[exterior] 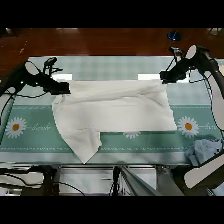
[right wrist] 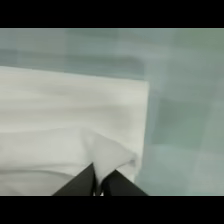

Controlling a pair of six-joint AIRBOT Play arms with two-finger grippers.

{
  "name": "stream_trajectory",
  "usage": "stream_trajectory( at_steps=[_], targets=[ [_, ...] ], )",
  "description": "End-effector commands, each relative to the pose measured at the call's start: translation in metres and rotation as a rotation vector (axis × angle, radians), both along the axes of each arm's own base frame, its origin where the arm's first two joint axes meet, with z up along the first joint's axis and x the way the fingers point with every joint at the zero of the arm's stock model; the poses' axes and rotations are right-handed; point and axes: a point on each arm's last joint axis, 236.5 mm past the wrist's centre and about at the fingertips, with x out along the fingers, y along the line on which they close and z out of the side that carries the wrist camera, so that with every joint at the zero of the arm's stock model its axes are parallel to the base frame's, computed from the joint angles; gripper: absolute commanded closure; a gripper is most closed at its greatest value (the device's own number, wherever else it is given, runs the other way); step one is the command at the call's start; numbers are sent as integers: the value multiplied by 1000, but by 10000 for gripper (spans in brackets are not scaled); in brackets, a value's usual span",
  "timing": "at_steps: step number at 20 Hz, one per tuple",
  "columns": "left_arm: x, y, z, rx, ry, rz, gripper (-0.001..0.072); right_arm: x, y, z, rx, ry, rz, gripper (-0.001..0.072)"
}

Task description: Fold the shirts.

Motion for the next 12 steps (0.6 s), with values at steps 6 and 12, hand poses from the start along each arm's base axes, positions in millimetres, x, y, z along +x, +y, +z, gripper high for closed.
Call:
stream_trajectory(
  at_steps=[6, 12],
  targets=[
    [-48, 145, 97, 340, 113, 127, 314, -48, -117, 106, -355, 17, -75, 221],
    [-157, 90, 61, -189, 339, 255, 110, -151, -143, 100, -31, 200, -291, 276]
  ],
)
